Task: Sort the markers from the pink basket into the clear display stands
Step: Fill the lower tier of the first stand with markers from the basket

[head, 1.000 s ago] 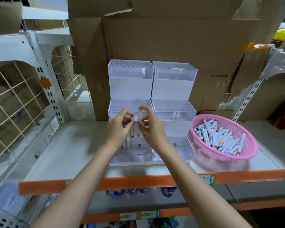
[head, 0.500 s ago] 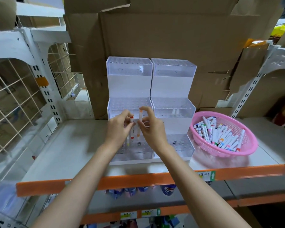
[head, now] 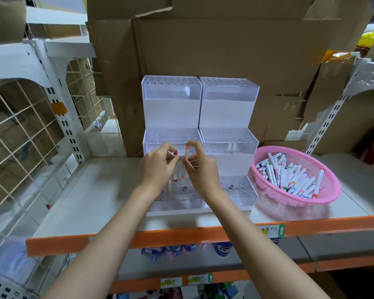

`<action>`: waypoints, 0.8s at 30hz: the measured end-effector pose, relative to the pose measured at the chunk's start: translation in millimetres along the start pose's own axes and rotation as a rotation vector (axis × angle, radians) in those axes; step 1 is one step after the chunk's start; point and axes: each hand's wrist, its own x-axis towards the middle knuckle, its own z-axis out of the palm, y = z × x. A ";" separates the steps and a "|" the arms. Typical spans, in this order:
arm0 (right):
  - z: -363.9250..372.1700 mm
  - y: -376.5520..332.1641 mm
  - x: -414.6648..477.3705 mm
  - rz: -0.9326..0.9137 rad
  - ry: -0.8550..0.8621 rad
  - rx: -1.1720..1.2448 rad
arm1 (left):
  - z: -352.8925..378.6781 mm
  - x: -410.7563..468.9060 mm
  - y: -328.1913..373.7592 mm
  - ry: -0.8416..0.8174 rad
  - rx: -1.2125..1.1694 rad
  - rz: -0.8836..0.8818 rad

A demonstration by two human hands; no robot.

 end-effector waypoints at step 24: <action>-1.1 4.2 -0.1 -0.006 0.008 -0.008 | -4.4 1.1 -10.0 -0.006 0.121 0.236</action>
